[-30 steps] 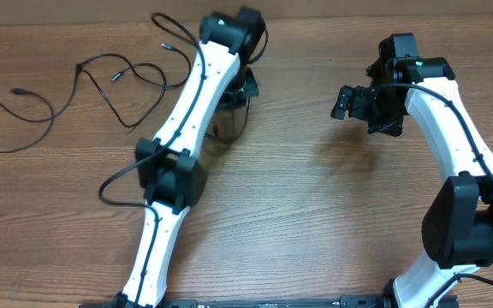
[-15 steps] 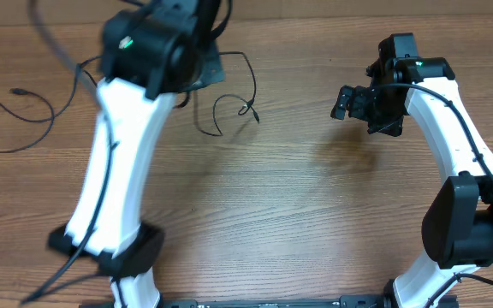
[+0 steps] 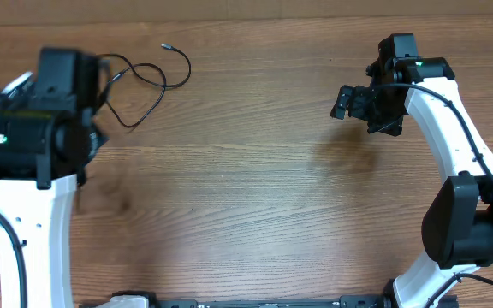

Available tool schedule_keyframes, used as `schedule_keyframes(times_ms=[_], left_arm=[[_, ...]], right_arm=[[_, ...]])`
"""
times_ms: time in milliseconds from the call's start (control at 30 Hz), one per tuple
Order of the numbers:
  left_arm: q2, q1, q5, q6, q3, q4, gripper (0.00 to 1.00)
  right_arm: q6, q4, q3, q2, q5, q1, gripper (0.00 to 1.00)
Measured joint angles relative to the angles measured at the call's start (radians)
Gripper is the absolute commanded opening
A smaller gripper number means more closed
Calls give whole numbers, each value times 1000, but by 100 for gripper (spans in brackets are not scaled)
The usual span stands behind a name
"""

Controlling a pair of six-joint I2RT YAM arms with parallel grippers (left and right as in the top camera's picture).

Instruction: Untangle cables

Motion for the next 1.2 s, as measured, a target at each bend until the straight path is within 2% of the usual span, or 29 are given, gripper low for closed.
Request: schedule_keyframes(times_ms=[133, 333, 500, 733, 867, 933, 1067, 1200], left_arm=[[-21, 191, -33, -125, -166, 41, 4], [-19, 383, -37, -194, -363, 241, 4], [11, 505, -25, -195, -477, 424, 4], [111, 682, 39, -93, -487, 662, 5], [137, 778, 77, -96, -487, 701, 5], [137, 823, 108, -135, -487, 686, 4], [137, 887, 166, -266, -488, 624, 12], [137, 895, 204, -391, -509, 623, 17]], right_arm=[[0, 2, 0, 0, 0, 0, 100], [0, 3, 0, 0, 0, 0, 100], [0, 0, 0, 0, 0, 0, 100], [0, 0, 0, 0, 0, 0, 100], [0, 3, 0, 0, 0, 0, 100], [4, 9, 0, 0, 0, 0, 100], [34, 19, 0, 0, 0, 0, 100], [56, 18, 0, 0, -1, 0, 100]])
